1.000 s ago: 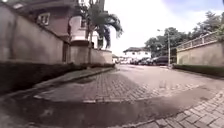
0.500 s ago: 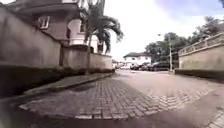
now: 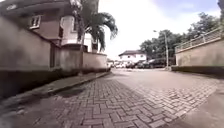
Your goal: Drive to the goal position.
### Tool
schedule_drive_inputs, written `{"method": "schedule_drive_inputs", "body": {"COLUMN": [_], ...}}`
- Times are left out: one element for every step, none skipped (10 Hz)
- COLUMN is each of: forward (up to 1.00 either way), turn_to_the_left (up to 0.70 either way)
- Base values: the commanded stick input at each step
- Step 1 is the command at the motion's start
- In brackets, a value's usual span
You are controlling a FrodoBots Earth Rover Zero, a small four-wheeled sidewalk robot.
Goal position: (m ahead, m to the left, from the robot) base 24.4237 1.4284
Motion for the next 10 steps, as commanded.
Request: {"method": "schedule_drive_inputs", "body": {"forward": [0.69, 0.69, 0.69, 0.69, 0.69, 0.69, 0.69, 0.69, 0.69, 0.69], "turn_to_the_left": [-0.34, -0.24, -0.12, -0.01, 0.03, 0.03, 0.03, 0.03, 0.03, 0.03]}}
